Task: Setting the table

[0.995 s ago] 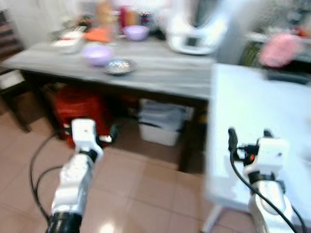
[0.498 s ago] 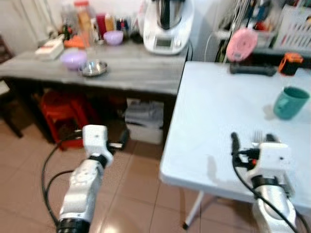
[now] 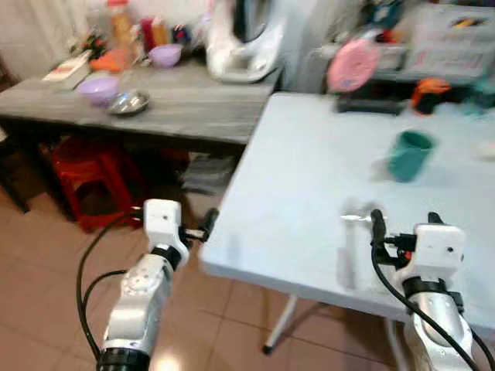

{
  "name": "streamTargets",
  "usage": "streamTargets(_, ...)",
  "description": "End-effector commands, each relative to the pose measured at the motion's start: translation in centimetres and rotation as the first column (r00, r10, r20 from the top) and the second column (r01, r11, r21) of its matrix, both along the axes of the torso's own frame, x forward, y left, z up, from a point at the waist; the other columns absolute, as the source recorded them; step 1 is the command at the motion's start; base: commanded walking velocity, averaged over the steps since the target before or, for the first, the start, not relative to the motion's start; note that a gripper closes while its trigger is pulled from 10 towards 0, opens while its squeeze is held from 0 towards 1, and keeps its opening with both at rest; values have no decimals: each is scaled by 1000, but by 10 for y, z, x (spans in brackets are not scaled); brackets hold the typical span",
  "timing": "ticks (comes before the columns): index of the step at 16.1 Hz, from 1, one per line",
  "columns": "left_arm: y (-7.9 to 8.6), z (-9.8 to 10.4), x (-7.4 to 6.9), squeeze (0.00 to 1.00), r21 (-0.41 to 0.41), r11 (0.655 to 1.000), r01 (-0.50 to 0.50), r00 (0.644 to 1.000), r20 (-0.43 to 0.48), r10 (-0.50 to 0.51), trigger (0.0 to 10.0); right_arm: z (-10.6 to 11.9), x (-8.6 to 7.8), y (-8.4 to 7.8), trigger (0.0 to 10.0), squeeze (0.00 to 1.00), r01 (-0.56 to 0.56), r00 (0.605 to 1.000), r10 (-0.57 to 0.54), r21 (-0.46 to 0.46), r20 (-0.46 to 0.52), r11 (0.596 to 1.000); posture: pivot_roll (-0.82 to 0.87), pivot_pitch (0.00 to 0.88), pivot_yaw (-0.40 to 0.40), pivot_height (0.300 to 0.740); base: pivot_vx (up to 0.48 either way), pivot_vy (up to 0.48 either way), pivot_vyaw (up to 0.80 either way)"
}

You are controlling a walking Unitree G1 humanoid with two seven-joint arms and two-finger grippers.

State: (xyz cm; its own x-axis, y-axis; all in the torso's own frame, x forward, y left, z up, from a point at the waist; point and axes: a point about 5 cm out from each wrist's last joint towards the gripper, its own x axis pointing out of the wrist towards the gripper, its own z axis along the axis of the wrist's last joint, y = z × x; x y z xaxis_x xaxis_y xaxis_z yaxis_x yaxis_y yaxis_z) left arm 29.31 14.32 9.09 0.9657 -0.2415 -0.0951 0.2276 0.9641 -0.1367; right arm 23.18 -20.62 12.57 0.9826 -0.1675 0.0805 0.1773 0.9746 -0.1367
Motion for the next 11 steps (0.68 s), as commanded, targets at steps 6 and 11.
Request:
streamTargets(6,17,-14,-3,0,78,997,-12,999,-46,16,10000,3,10,13,10000,0,-54,999,53,71,9,996,-41,0,35,740,0,0,0)
streamTargets(11,3,-22,-15,0,88,960,264,964,-63,-259,10000,-6,24,24,10000,0,-76,994,86,129,-71,989,-41,0,36,740,0,0,0)
